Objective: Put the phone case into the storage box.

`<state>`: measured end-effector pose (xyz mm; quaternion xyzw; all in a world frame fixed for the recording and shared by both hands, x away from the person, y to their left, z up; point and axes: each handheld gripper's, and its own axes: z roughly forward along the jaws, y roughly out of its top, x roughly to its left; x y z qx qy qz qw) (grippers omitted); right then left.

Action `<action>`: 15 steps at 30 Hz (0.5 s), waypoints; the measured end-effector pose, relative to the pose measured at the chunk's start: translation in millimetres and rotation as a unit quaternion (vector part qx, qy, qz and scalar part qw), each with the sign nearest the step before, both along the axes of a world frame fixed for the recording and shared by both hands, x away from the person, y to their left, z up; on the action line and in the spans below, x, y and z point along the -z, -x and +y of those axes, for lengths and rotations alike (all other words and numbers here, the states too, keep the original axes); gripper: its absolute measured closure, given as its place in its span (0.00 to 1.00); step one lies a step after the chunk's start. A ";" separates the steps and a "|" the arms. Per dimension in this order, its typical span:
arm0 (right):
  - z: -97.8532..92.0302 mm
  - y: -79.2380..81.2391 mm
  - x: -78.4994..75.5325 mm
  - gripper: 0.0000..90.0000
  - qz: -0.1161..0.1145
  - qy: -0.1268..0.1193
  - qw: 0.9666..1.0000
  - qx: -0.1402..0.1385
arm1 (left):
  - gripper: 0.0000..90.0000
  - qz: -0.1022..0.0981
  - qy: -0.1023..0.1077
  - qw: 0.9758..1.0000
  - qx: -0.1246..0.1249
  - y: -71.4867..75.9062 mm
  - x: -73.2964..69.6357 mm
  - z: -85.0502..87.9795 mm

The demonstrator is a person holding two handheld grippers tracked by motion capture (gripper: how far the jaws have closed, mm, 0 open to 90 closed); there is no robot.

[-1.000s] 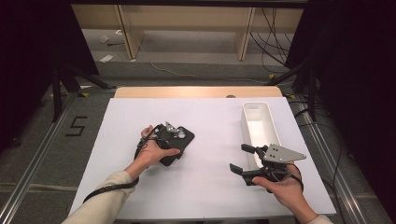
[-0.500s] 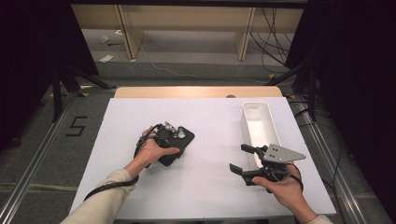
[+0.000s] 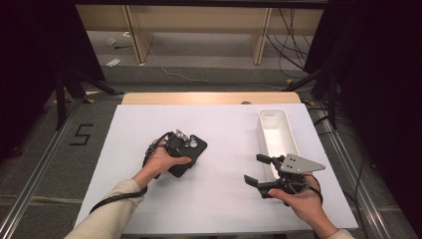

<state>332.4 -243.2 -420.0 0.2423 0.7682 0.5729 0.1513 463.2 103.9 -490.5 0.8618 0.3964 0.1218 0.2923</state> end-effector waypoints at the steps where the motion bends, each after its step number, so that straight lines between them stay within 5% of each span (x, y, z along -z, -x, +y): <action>1: 0.0 -0.2 0.1 0.21 -0.001 0.000 1.000 0.000 | 0.08 0.000 -0.001 1.000 0.002 0.2 -0.4 0.0; 15: 0.6 0.2 0.3 0.21 0.002 0.001 1.000 -0.002 | 0.12 0.004 0.000 1.000 -0.003 1.1 -1.7 -0.8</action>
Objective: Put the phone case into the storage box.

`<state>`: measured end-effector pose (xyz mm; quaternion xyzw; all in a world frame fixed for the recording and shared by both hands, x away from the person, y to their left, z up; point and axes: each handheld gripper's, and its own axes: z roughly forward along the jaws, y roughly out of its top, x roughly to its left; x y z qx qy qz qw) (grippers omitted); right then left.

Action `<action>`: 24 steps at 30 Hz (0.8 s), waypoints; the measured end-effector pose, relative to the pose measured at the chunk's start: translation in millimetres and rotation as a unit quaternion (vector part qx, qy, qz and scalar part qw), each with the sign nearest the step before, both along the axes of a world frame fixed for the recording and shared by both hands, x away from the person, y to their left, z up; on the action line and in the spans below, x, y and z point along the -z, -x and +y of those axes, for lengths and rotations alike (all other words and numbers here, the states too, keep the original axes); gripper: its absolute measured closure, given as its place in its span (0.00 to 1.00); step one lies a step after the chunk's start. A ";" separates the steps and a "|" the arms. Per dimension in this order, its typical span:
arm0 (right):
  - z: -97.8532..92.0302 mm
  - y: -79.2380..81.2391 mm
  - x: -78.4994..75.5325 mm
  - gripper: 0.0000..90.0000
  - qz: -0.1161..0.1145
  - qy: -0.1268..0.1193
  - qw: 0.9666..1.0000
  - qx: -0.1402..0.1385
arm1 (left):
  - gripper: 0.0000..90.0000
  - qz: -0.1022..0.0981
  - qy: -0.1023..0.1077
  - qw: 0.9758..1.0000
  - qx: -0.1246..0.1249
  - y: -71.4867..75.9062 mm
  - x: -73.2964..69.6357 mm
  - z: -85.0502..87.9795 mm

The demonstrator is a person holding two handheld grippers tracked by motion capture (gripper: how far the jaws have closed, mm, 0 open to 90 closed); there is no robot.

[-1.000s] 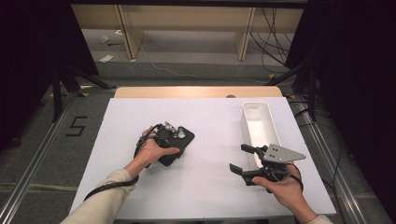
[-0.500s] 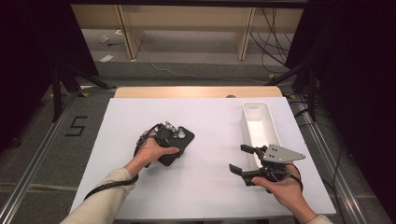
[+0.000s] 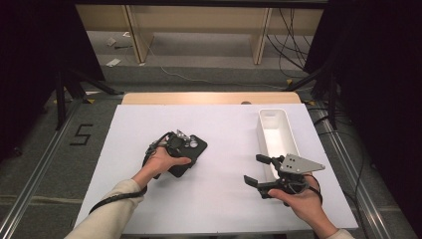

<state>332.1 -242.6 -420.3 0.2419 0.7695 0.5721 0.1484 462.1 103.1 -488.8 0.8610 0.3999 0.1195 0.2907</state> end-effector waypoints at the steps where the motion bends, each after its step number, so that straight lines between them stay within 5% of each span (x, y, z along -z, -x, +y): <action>1: 0.0 0.0 0.0 0.21 0.000 0.000 1.000 0.000 | 0.13 0.000 0.000 1.000 -0.001 0.1 0.0 -0.1; 24: 0.3 -0.1 -0.4 0.21 -0.001 -0.001 1.000 0.001 | 0.16 -0.005 0.007 1.000 -0.017 3.8 -0.7 -0.5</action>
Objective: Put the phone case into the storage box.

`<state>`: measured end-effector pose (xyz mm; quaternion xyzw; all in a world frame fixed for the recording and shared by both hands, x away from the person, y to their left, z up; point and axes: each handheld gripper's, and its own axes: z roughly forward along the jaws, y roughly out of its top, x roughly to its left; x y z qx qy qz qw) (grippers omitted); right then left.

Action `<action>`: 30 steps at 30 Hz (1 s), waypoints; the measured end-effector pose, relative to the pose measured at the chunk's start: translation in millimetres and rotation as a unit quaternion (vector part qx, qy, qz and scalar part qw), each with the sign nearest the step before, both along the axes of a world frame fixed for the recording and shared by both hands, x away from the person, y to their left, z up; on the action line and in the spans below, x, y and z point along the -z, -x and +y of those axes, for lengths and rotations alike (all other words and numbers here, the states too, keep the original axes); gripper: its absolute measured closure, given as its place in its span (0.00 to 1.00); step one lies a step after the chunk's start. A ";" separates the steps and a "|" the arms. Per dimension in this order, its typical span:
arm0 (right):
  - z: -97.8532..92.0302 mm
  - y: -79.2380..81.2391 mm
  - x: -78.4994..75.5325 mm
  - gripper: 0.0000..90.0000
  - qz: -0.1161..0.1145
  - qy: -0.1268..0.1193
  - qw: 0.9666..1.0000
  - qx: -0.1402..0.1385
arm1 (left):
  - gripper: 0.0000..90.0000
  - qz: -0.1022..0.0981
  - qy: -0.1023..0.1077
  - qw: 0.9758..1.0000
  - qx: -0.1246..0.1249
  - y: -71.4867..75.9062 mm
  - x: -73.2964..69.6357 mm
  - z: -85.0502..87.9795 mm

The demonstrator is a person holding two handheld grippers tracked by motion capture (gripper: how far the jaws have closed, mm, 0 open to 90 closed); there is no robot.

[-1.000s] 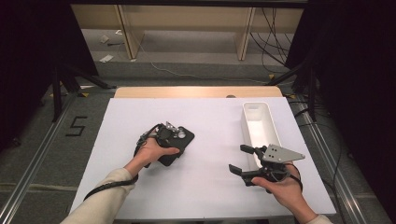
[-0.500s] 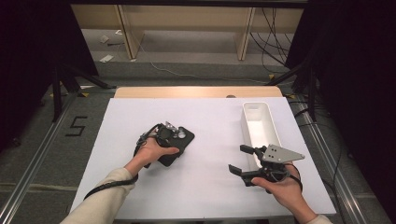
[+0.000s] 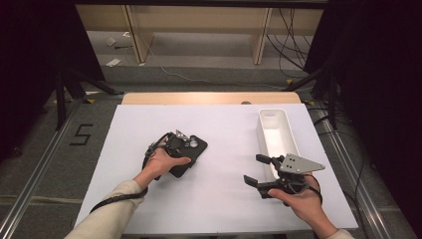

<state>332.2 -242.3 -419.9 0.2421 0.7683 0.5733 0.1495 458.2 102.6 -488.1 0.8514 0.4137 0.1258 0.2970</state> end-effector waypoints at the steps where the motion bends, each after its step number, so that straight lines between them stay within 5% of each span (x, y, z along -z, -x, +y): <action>1: 0.2 0.1 -0.2 0.21 0.001 -0.001 1.000 0.000 | 0.16 0.000 0.000 1.000 0.000 0.1 -0.1 0.0; 13: 0.1 -0.8 0.1 0.21 -0.001 -0.003 1.000 0.002 | 0.17 -0.009 0.013 1.000 -0.003 1.8 -5.3 -0.8; 30: -0.1 -2.9 -0.2 0.20 0.000 -0.003 1.000 0.009 | 0.18 -0.049 0.062 0.997 -0.014 10.5 -25.7 3.8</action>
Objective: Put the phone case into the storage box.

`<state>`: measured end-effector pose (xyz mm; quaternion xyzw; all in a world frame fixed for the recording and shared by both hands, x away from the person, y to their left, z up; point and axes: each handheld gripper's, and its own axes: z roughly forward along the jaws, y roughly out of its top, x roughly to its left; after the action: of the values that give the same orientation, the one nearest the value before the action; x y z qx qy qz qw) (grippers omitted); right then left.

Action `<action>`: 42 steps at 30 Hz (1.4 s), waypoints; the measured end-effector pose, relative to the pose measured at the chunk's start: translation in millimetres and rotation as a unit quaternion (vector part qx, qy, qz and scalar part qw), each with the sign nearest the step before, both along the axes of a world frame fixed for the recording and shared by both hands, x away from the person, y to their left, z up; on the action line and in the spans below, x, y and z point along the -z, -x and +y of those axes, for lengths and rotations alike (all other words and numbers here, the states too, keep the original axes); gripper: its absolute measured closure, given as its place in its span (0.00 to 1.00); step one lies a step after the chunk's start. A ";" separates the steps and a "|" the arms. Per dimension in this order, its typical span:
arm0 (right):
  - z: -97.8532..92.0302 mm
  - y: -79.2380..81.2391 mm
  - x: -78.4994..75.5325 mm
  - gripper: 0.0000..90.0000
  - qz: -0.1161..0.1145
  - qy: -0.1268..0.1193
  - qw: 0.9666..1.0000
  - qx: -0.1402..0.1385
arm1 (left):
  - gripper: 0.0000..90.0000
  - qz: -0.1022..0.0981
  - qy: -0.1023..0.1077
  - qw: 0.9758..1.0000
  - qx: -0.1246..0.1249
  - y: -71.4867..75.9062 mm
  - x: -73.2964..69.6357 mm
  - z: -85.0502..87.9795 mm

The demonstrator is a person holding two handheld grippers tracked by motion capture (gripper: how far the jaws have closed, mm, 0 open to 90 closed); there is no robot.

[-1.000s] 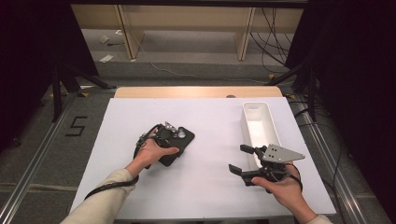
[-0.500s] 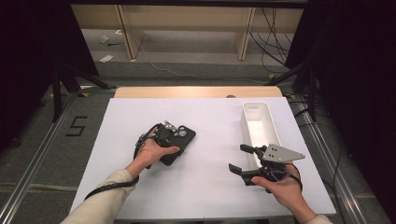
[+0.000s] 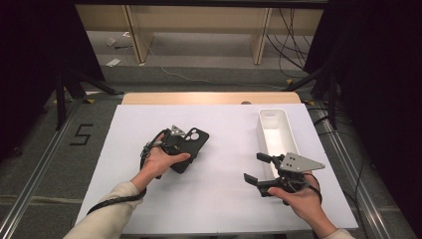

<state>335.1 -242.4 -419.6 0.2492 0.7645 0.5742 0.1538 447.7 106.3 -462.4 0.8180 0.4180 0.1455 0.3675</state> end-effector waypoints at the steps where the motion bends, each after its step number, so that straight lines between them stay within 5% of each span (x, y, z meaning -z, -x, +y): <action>1: 0.1 -0.1 -0.1 0.20 0.000 -0.001 1.000 0.001 | 0.18 -0.002 0.002 1.000 -0.001 0.9 -1.1 0.0; 16: 4.2 -4.4 -5.3 0.19 -0.005 -0.008 1.000 0.020 | 0.18 -0.026 0.029 0.999 -0.003 14.3 -17.2 3.9; 42: 26.0 -29.7 -19.0 0.16 -0.010 -0.021 0.999 0.045 | 0.18 -0.051 0.057 0.997 0.029 47.5 -32.1 -3.3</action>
<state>364.8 -216.4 -400.7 0.2802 0.7390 0.5850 0.1821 400.2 103.0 -430.3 0.7989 0.3826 0.1527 0.4382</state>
